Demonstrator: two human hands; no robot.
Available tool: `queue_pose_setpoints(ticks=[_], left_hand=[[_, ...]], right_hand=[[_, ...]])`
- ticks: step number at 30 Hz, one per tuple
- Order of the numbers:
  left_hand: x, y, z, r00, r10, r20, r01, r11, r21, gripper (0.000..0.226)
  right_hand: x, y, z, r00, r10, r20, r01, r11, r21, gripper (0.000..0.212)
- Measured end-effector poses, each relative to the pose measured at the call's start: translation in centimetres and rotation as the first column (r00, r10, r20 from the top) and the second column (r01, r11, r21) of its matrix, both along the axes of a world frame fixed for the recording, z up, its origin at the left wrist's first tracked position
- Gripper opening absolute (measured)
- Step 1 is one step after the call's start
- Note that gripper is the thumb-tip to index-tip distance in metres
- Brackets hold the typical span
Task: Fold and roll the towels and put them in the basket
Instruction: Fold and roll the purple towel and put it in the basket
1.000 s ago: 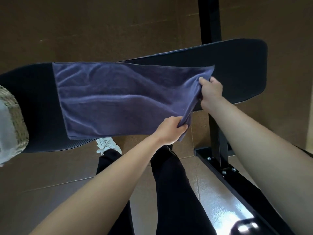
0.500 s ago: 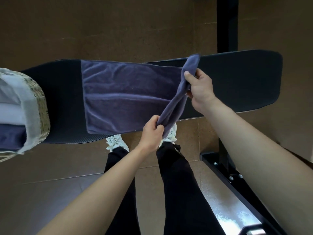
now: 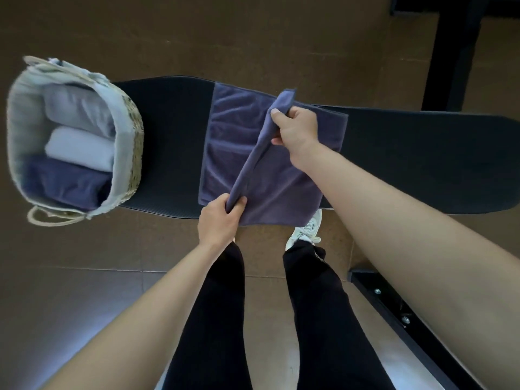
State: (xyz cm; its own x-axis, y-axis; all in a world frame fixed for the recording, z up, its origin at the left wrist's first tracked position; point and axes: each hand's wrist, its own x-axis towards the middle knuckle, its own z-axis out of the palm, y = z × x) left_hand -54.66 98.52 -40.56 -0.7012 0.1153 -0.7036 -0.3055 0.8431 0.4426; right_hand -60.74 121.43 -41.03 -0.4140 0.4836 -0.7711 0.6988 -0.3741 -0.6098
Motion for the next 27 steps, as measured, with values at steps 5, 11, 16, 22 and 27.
queue_pose_setpoints(ticks=[5, 11, 16, 22, 27], left_hand=[[-2.1, -2.9, -0.9, 0.998, -0.056, 0.026, 0.059, 0.986, -0.157, 0.043], [-3.5, -4.8, -2.7, 0.993, -0.111, 0.048, 0.118, 0.976, -0.185, 0.016], [-3.9, -5.2, -4.1, 0.999, -0.047, -0.013, 0.045, 0.989, -0.143, 0.042], [-3.9, -4.7, -4.6, 0.996, -0.082, -0.022, 0.076, 0.980, -0.185, 0.035], [-4.2, -5.3, -5.1, 0.996, -0.038, -0.079, 0.026, 0.988, -0.153, 0.017]], right_hand=[[-3.4, -3.0, -1.6, 0.994, 0.086, 0.067, -0.096, 0.981, 0.170, 0.018], [-5.5, -6.2, -2.7, 0.979, 0.188, 0.074, -0.200, 0.952, 0.232, 0.016], [-4.8, -6.9, -3.0, 0.967, 0.242, -0.072, -0.239, 0.970, 0.051, 0.028], [-3.9, -3.9, -4.7, 0.868, 0.484, 0.108, -0.481, 0.768, 0.424, 0.036], [-3.8, -3.1, -5.1, 0.557, 0.785, 0.273, -0.782, 0.385, 0.490, 0.061]])
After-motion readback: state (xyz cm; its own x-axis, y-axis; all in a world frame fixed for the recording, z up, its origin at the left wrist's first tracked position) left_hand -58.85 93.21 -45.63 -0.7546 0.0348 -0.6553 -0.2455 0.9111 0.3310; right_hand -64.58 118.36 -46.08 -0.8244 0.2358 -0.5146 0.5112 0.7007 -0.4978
